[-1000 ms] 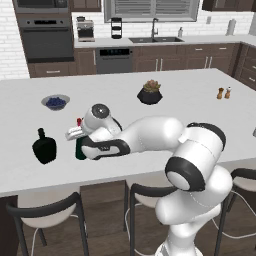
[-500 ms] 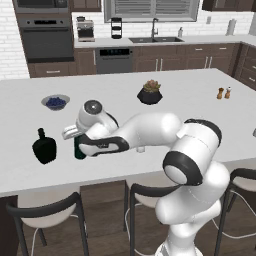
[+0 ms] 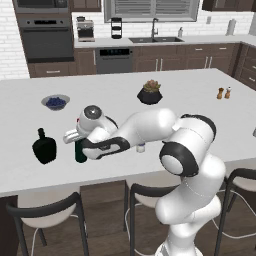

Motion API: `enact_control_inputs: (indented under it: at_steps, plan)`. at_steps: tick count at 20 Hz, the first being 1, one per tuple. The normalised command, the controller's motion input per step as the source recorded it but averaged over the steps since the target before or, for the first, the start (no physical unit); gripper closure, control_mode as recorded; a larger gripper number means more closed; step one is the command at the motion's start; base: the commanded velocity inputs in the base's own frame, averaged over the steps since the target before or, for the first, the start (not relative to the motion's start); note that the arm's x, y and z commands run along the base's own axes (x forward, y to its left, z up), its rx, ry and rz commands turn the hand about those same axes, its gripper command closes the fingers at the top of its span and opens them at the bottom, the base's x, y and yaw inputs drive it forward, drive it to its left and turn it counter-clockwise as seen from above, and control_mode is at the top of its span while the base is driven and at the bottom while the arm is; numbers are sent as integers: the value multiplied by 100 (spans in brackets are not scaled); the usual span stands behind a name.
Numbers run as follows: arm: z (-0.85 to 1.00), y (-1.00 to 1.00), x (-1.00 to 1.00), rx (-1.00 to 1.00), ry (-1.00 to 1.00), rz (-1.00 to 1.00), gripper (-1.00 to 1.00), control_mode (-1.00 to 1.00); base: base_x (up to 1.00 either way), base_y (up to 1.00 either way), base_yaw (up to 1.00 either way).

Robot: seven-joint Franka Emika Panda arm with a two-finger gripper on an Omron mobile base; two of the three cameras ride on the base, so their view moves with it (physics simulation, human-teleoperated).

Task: Move the plastic bottles in the middle to the plastics group, and the glass bottles in the middle to the glass group.

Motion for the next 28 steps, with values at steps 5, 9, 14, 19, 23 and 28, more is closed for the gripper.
enact_control_inputs:
  at_steps: [5,9,14,19,23,28]
  plan:
    - [-19,0,0,0,0,0,100,-100,0,0,0]
    - [-18,0,0,0,0,0,100,-100,0,0,0]
    - [0,11,6,0,0,0,100,-100,0,0,0]
    - [0,26,30,0,1,0,100,-100,0,0,0]
    - [0,5,4,0,0,0,100,-100,0,0,0]
    - [0,1,0,0,0,0,100,-100,0,0,0]
